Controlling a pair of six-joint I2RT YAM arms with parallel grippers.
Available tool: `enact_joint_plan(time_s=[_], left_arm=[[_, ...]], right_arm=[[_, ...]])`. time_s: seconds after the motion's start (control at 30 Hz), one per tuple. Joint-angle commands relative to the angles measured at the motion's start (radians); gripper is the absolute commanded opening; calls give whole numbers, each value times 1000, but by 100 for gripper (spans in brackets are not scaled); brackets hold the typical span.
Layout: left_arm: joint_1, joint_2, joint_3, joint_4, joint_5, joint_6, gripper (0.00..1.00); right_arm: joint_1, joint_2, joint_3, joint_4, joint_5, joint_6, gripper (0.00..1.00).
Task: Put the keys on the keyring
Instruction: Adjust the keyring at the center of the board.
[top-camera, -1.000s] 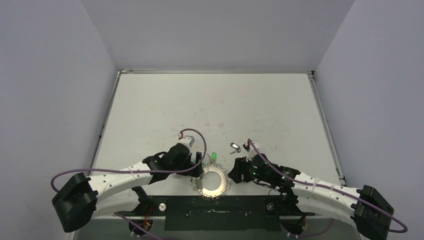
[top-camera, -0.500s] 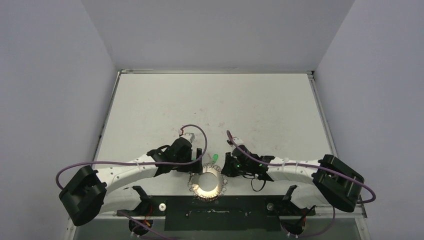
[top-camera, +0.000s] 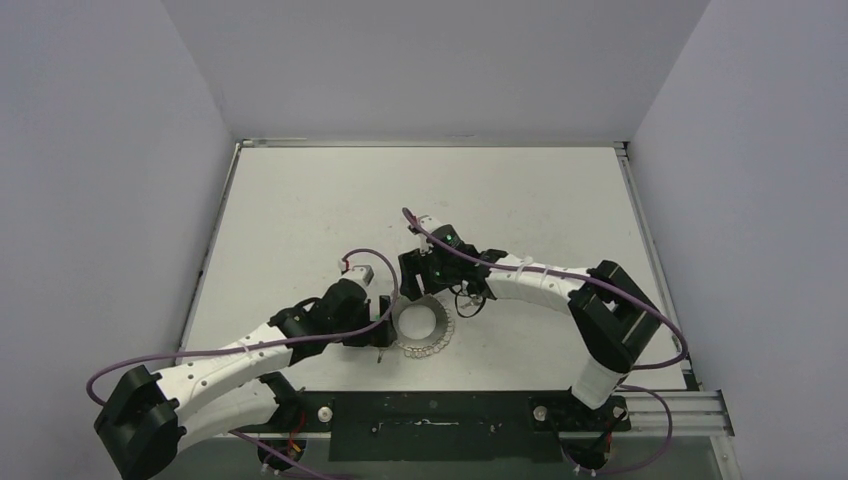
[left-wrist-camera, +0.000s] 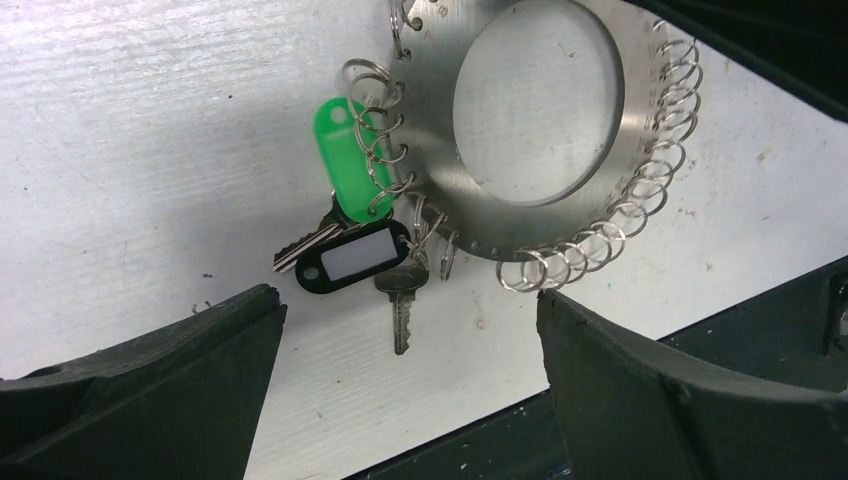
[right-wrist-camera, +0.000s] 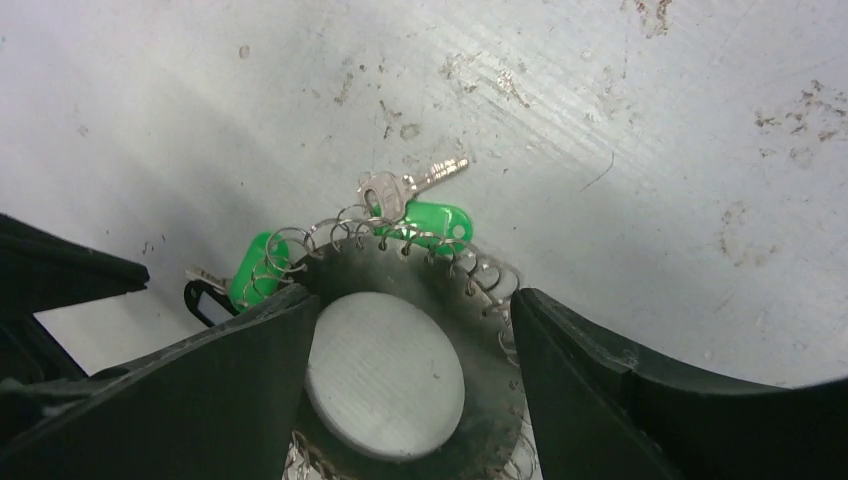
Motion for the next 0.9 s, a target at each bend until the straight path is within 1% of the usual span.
enact_joint_plan(time_s=[0.0, 0.1, 0.2, 0.27, 0.37, 0.5, 0.63, 0.77, 0.87], left_arm=[[15, -22, -14, -13, -12, -18, 97], [34, -18, -34, 14, -1, -21, 97], [66, -15, -49, 52, 27, -26, 97], [84, -14, -58, 73, 35, -34, 97], [103, -13, -61, 93, 62, -25, 97], [108, -13, -57, 87, 73, -16, 97], [108, -39, -54, 65, 101, -7, 97], [109, -102, -52, 37, 93, 0, 97], [111, -161, -53, 21, 81, 9, 97]], right_arm=[[-11, -98, -35, -17, -20, -31, 78], [-36, -192, -118, -2, -23, -16, 88], [-70, -242, -185, -7, -40, -11, 91], [-99, -234, -217, 3, -63, -7, 90], [-125, -179, -229, 49, -146, -5, 86], [-123, -83, -185, 80, -221, -12, 79], [-116, -16, -143, 80, -269, -8, 68], [-70, -14, -158, 69, -307, 37, 60], [-1, -35, -186, 74, -318, 98, 57]])
